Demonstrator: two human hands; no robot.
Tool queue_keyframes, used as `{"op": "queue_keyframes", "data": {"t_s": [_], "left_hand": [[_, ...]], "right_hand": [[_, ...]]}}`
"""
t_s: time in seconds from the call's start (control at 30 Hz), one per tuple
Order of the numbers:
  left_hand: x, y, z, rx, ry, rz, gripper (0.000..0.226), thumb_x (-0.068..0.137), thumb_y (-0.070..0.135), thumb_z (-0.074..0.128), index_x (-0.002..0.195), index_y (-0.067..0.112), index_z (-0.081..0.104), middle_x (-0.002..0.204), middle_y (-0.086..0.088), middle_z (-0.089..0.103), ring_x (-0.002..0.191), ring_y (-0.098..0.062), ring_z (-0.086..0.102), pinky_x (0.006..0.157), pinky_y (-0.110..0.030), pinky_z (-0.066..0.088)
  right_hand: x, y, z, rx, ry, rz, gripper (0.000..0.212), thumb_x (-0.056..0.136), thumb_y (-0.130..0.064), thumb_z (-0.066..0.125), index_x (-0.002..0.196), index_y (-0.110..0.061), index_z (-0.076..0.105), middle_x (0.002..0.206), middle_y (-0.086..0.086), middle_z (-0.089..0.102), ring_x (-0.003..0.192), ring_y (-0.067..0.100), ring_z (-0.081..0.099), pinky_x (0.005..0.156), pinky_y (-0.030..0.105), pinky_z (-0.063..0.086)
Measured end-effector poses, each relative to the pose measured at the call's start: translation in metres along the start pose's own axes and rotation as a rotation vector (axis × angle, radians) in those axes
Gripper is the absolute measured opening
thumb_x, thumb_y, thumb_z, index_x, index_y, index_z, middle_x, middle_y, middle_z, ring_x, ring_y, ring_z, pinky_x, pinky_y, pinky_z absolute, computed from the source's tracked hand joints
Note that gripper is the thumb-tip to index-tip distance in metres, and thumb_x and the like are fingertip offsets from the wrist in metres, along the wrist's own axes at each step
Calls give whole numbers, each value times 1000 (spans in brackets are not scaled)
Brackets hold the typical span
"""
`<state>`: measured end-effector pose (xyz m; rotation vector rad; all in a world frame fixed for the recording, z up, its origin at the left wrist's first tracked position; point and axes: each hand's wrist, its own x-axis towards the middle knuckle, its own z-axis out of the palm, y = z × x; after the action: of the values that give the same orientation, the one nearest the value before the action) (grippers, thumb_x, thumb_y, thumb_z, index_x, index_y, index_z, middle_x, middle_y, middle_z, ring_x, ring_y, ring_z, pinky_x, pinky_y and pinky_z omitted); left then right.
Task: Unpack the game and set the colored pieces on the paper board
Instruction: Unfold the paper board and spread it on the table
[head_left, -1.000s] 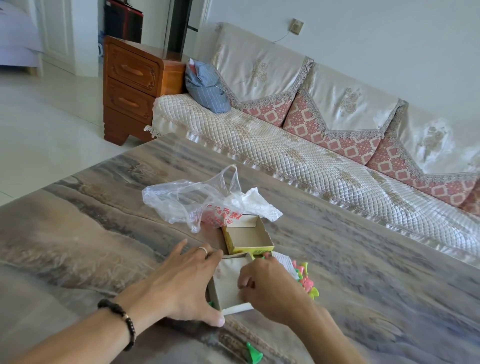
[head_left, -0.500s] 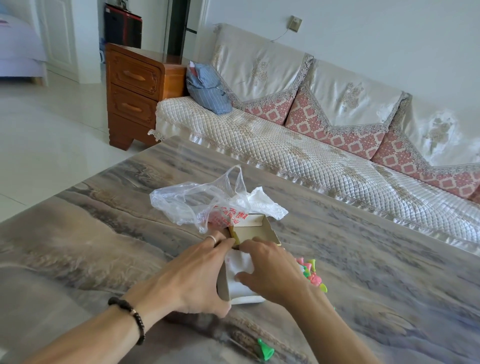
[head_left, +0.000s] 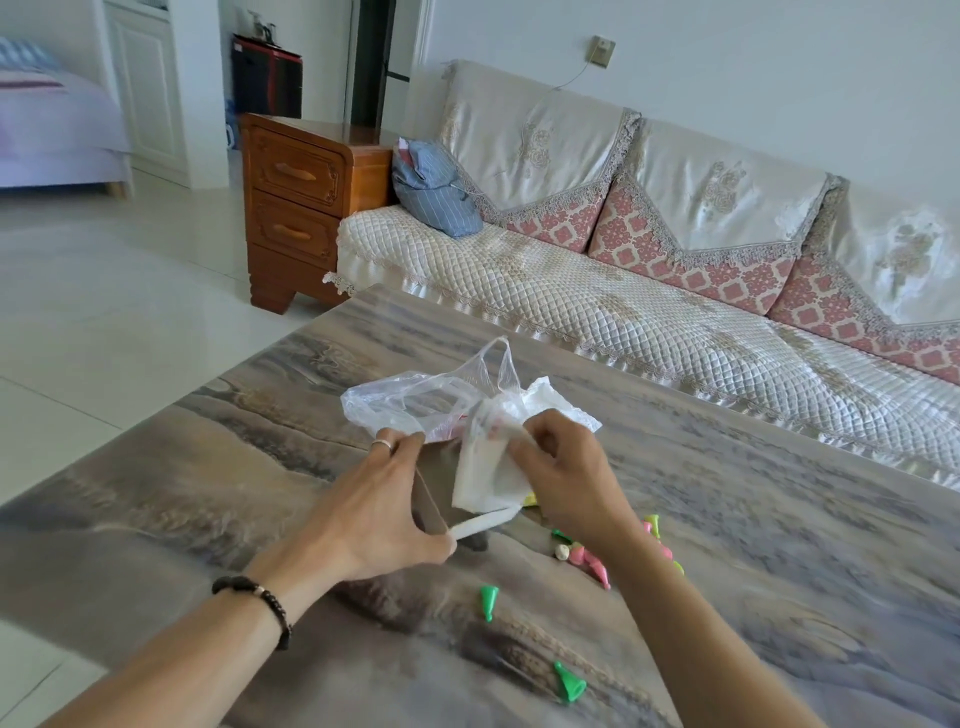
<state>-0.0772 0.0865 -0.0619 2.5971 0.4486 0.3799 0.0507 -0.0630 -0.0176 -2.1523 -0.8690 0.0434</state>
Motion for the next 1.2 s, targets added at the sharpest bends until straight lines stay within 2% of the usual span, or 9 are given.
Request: {"op": "queue_keyframes", "data": {"t_s": [0.17, 0.27, 0.37, 0.47, 0.6, 0.73, 0.9, 1.07, 1.2], "left_hand": [[-6, -16, 4, 85, -166, -112, 109, 53, 68, 71, 140, 22, 24, 138, -4, 33, 119, -22, 46, 89, -33, 46], [-10, -6, -6, -23, -36, -49, 116, 58, 76, 67, 149, 25, 16, 158, 2, 12, 141, -18, 25, 104, -36, 38], [-15, 19, -18, -112, 212, 236, 90, 67, 76, 59, 142, 31, 35, 147, 13, 28, 126, -8, 43, 88, -34, 50], [-21, 48, -23, -105, 417, 473, 39, 79, 44, 63, 115, 29, 62, 119, 13, 53, 96, -4, 60, 68, -26, 53], [-25, 80, -30, -115, 499, 600, 16, 81, 25, 58, 85, 20, 73, 84, 11, 65, 77, -7, 66, 56, -21, 49], [-31, 109, -39, -445, 368, 449, 39, 67, 51, 78, 57, 18, 60, 57, 7, 56, 51, -3, 46, 52, -13, 33], [-36, 130, -48, -924, 160, 333, 58, 46, 61, 86, 46, 17, 48, 46, 5, 40, 45, -8, 31, 45, -20, 27], [-32, 146, -58, -1009, 163, 252, 53, 54, 59, 79, 48, 19, 46, 46, 9, 32, 46, -8, 26, 46, -17, 24], [-28, 157, -61, -981, 110, 222, 42, 69, 53, 79, 63, 15, 63, 61, -2, 52, 61, -14, 45, 61, -28, 37]], "right_hand": [[0, -13, -18, 168, 90, 170, 9, 85, -13, 63, 82, -16, 72, 79, 6, 70, 66, 16, 59, 55, 27, 46], [-3, -17, -27, 125, 104, 199, 17, 84, -18, 66, 70, -9, 71, 72, 13, 68, 62, 18, 55, 56, 31, 45], [-10, -24, -37, 46, 74, 169, 30, 84, -24, 66, 68, 1, 66, 57, 7, 52, 55, 15, 43, 50, 26, 34], [-20, -32, -50, -8, 69, 125, 44, 83, -31, 66, 66, 8, 54, 56, 3, 36, 53, 14, 31, 46, 25, 24], [-35, -43, -75, 128, 79, 176, 55, 88, -46, 61, 53, -9, 41, 46, -2, 28, 42, 15, 26, 43, 23, 21], [-47, -46, -97, 339, 139, 221, 67, 88, -67, 42, 57, -8, 44, 55, 8, 40, 50, 19, 40, 54, 31, 33], [-65, -46, -125, 541, 135, 207, 67, 83, -71, 40, 71, -11, 65, 67, 15, 60, 63, 30, 58, 63, 41, 45], [-84, -44, -155, 655, 100, 164, 61, 86, -66, 45, 77, -10, 66, 70, 16, 63, 67, 33, 62, 73, 51, 50], [-104, -43, -177, 511, 16, 61, 54, 85, -57, 57, 83, -5, 71, 83, 22, 71, 79, 41, 68, 79, 51, 54]]}}
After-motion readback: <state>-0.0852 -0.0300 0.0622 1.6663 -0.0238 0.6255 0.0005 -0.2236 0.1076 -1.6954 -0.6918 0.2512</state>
